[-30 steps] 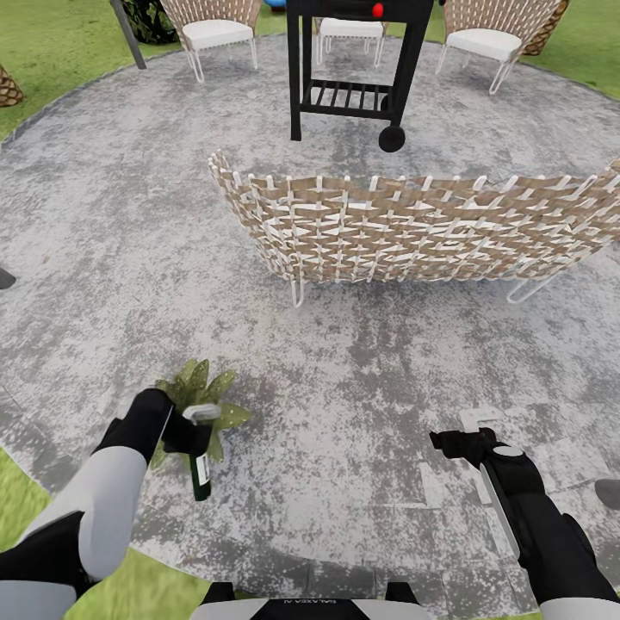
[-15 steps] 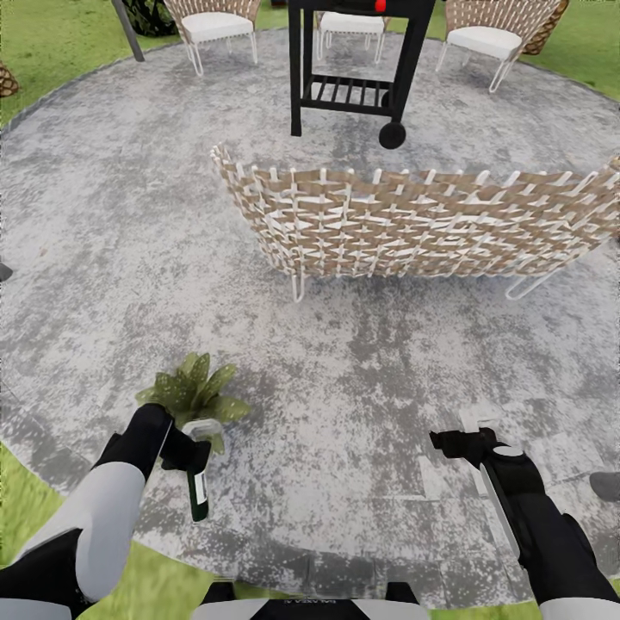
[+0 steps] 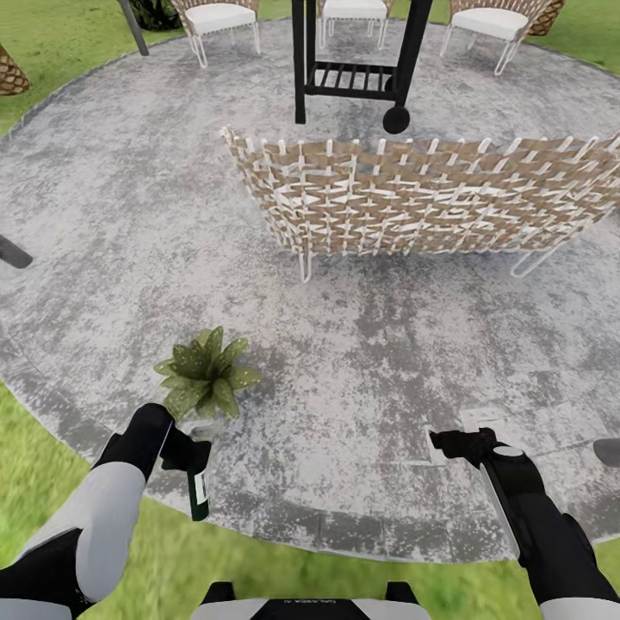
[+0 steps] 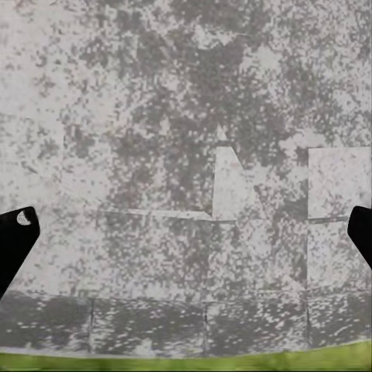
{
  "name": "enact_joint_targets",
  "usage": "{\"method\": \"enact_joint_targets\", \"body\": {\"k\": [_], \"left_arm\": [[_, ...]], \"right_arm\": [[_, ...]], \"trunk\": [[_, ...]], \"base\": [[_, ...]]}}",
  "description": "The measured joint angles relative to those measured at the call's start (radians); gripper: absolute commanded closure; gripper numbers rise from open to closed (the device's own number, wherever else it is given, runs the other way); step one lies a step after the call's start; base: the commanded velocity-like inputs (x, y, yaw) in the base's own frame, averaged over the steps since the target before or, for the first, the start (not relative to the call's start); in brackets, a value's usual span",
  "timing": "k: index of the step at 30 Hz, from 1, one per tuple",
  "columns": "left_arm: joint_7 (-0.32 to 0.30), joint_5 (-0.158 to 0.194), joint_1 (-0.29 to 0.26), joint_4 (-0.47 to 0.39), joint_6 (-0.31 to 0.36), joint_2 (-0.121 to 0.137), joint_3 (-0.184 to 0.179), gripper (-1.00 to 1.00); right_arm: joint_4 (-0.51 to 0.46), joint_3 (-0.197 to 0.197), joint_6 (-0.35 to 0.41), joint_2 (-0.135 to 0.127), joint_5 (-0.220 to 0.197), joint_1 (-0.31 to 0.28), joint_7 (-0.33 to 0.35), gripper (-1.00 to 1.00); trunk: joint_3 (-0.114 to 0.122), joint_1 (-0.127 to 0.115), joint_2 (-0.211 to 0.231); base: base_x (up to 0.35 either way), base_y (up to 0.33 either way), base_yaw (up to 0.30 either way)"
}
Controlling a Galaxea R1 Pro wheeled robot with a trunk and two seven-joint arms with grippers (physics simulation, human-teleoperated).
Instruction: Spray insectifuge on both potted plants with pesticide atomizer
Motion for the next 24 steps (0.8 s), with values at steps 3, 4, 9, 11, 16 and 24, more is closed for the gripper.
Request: {"method": "enact_joint_targets", "body": {"k": [3,4,9,11,16,24], "left_arm": [[0.0,0.0,0.0,0.0,0.0,0.0,0.001,1.0],[0.0,0.0,0.0,0.0,0.0,0.0,0.001,1.0],[0.0,0.0,0.0,0.0,0.0,0.0,0.001,1.0],[-0.001,0.0,0.0,0.0,0.0,0.0,0.0,1.0],[-0.003,0.0,0.0,0.0,0.0,0.0,0.0,1.0],[-0.002,-0.001,0.0,0.0,-0.001,0.0,-0.002,1.0]], "right_arm": [[0.0,0.0,0.0,0.0,0.0,0.0,0.0,-1.0],[0.0,0.0,0.0,0.0,0.0,0.0,0.0,-1.0],[0.0,0.0,0.0,0.0,0.0,0.0,0.0,-1.0],[0.0,0.0,0.0,0.0,0.0,0.0,0.0,-1.0],[0.0,-0.001,0.0,0.0,0.0,0.0,-0.003,-1.0],[0.0,-0.013,0.0,-0.003,-0.001,0.0,-0.001,-1.0]], "trunk": [[0.0,0.0,0.0],[0.0,0.0,0.0],[0.001,0.0,0.0],[0.002,0.0,0.0],[0.009,0.0,0.0],[0.02,0.0,0.0]], "base": [[-0.274,0.234,0.0],[-0.267,0.244,0.0],[-0.262,0.247,-0.006],[-0.253,0.248,-0.104],[-0.233,0.235,-0.148],[-0.186,0.183,-0.153]]}}
